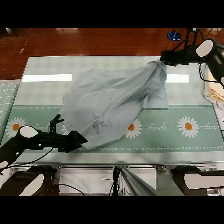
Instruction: Fold the shirts.
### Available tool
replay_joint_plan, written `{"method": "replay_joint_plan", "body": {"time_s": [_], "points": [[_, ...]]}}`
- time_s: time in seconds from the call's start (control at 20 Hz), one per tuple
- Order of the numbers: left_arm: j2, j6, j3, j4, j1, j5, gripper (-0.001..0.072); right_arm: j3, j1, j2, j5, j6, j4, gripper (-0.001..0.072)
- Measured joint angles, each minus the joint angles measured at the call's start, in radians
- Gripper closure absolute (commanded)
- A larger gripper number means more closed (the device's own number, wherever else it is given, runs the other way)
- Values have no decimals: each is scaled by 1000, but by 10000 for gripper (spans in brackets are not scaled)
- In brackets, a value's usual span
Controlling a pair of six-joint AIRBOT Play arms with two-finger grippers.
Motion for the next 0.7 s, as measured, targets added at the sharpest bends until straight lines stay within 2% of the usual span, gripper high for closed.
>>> {"method": "replay_joint_plan", "body": {"time_s": [0.1, 0.15, 0.3, 0.35, 0.4, 0.45, 0.7], "points": [[-44, -4, 13, -43, -41, 77, 173, 0, 0, 0, 5, 0, 0, 694], [-63, -3, 23, -55, -59, 116, 229, 0, 0, 0, 10, 0, 0, 693], [-122, -3, 55, -70, -92, 214, 494, 0, 0, 0, 25, -1, 0, 694], [-141, -1, 62, -74, -98, 225, 530, 0, 0, 0, 27, -1, 0, 694], [-157, 5, 66, -80, -101, 229, 613, 0, 0, 0, 32, -1, 0, 694], [-169, 18, 70, -81, -105, 232, 665, 0, 0, 0, 36, -1, 0, 693], [-195, 119, 77, -96, -110, 204, 683, 0, -1, 3, 60, -2, -1, 693]]}}
